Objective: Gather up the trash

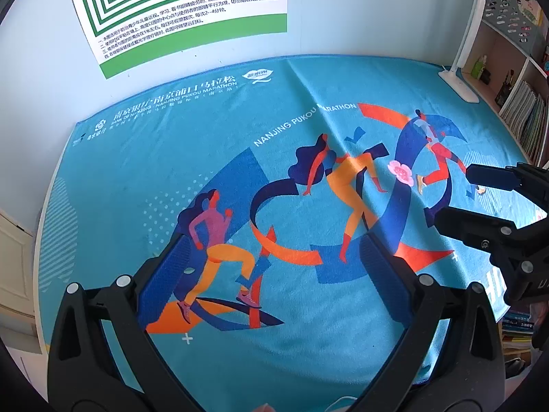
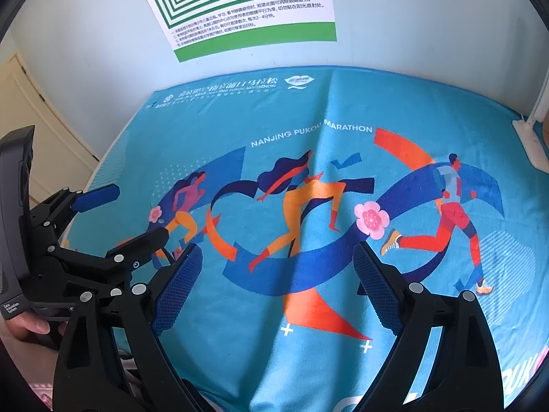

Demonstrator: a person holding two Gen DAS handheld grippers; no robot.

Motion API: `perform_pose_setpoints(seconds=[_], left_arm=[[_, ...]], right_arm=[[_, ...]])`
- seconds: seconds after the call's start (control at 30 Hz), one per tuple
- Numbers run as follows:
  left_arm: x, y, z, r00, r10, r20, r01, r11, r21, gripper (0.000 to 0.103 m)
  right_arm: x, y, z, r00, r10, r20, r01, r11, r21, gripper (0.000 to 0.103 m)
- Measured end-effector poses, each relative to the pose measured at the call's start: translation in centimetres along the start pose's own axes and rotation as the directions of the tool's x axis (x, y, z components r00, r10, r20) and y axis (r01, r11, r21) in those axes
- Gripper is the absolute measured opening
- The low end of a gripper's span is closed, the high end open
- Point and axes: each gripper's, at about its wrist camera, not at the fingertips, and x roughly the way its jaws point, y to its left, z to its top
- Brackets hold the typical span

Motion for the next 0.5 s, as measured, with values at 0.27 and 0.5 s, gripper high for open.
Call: perform_pose_setpoints(seconds=[0.27,0.5], left_arm=[[0.7,0.3,0.1,1.000,0.009,-0.011,-0.009,1.000,0.006,0.096],[2.5,1.2,0.0,0.995,0.049,-0.092,-0.049,0.999,-0.001,0.096]], right_arm=[[0.7,0.0,0.2,1.000,-0.008,-0.021,0.008,1.000,0.000,0.089],[1.2,0.0,0.5,1.000,-0.011,-0.025,0.011,1.000,0.001,0.089]])
